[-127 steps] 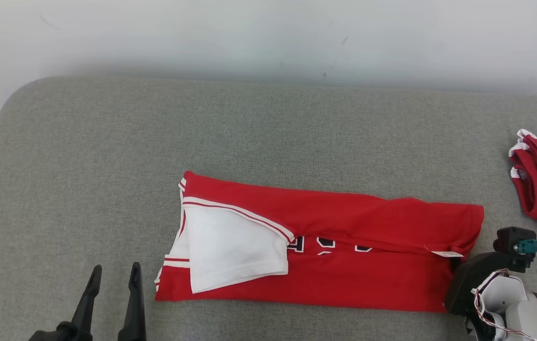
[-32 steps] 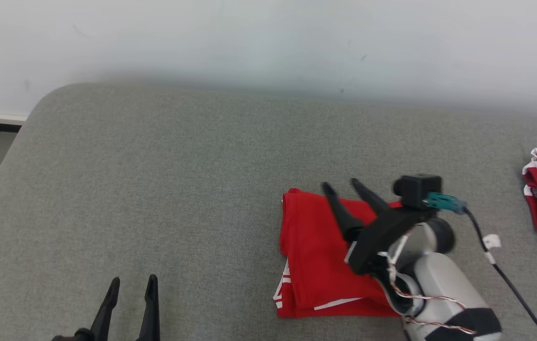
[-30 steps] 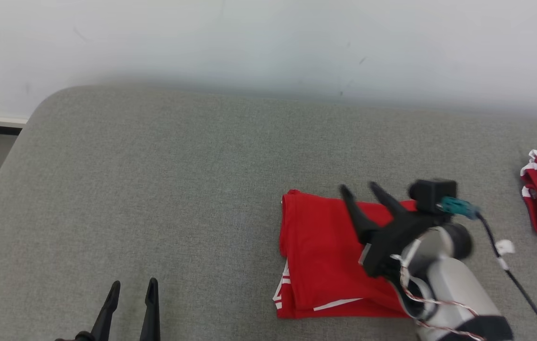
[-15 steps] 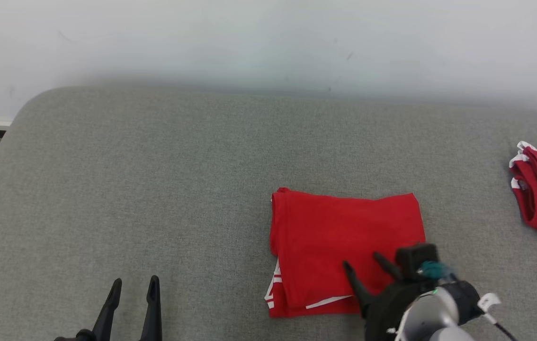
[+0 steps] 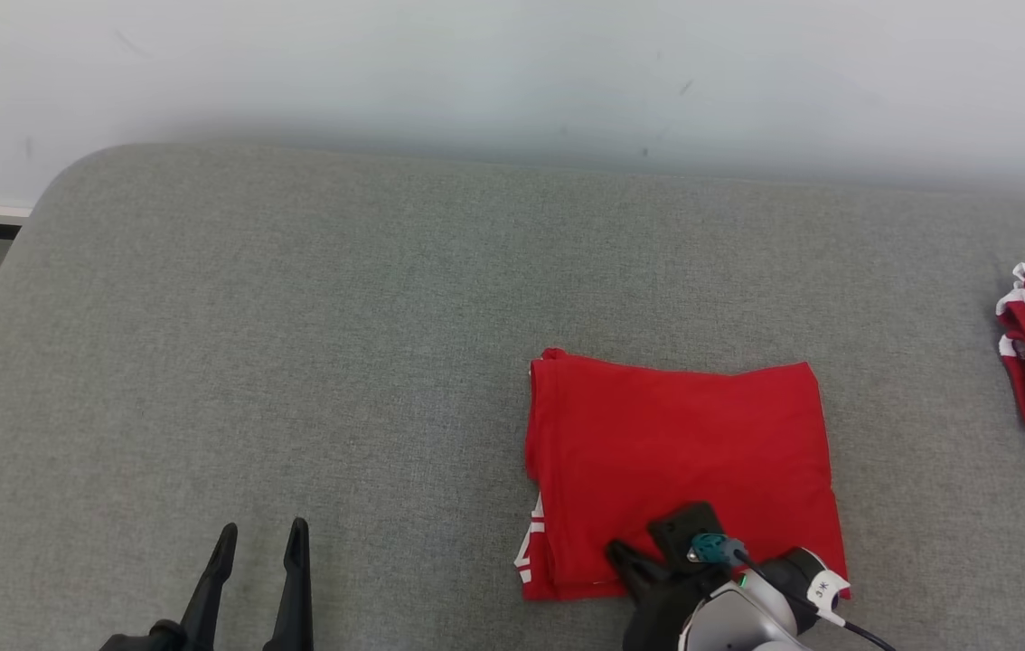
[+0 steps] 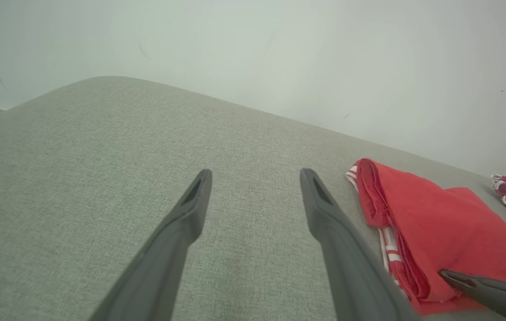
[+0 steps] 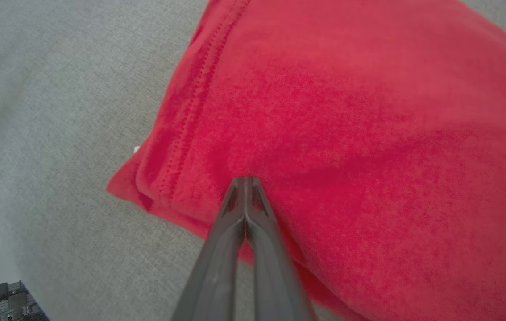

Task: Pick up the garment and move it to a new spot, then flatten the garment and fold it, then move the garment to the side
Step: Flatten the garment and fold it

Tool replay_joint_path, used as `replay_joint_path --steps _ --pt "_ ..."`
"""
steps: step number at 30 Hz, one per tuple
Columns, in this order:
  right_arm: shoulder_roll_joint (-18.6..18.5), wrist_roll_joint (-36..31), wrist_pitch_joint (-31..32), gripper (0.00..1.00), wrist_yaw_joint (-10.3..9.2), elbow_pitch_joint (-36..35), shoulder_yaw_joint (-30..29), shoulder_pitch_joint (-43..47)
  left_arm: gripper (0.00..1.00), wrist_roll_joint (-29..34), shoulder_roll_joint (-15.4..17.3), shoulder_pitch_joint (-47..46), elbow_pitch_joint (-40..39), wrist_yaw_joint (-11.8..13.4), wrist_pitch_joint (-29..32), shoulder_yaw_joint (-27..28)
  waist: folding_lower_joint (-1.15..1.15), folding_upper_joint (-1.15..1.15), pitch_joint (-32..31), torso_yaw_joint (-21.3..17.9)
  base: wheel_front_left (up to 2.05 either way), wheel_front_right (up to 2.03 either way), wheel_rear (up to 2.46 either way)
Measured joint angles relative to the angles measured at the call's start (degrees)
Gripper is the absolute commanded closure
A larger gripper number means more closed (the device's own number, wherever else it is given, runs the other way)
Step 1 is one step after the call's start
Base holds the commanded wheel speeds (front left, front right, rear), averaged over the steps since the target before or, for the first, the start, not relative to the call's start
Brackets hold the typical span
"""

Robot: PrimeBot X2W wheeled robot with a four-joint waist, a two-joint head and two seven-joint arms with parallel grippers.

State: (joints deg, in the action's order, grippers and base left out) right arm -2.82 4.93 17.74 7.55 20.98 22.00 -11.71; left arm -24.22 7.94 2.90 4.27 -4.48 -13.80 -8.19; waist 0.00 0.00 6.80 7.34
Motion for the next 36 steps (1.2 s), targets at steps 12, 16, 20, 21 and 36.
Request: replay_joint_path --steps 12,16,20,21,36 --pt "0.0 8.0 -1.5 1.0 0.0 2.2 8.5 -3.3 0.0 -0.1 0.2 0.0 0.5 0.0 -0.5 0.4 0.0 0.0 -0.5 0.1 0.0 0.0 0.0" --pt "0.0 12.8 -4.3 0.07 0.0 -1.1 7.7 -3.4 0.0 -0.1 0.5 0.3 0.5 0.4 -0.6 0.7 0.0 0.0 -1.3 -0.2 0.0 0.0 0.0" --pt "0.0 14.0 -7.7 0.0 0.0 -5.7 0.7 -1.6 0.0 0.6 0.4 0.3 -0.8 1.0 -1.0 2.1 0.0 0.0 -2.5 -0.7 0.0 0.0 0.0" --pt "0.0 14.0 -8.4 0.0 0.0 -7.0 -1.7 -0.5 0.0 1.1 0.3 0.3 -1.2 1.0 -1.1 2.4 0.0 0.0 -2.9 -0.8 0.0 0.0 0.0" --pt "-0.1 5.2 -18.8 0.0 0.0 -18.3 -26.4 10.9 0.0 2.4 -3.5 -1.7 0.9 -1.2 -1.2 7.1 0.0 0.0 -7.8 -3.0 0.0 0.0 0.0"
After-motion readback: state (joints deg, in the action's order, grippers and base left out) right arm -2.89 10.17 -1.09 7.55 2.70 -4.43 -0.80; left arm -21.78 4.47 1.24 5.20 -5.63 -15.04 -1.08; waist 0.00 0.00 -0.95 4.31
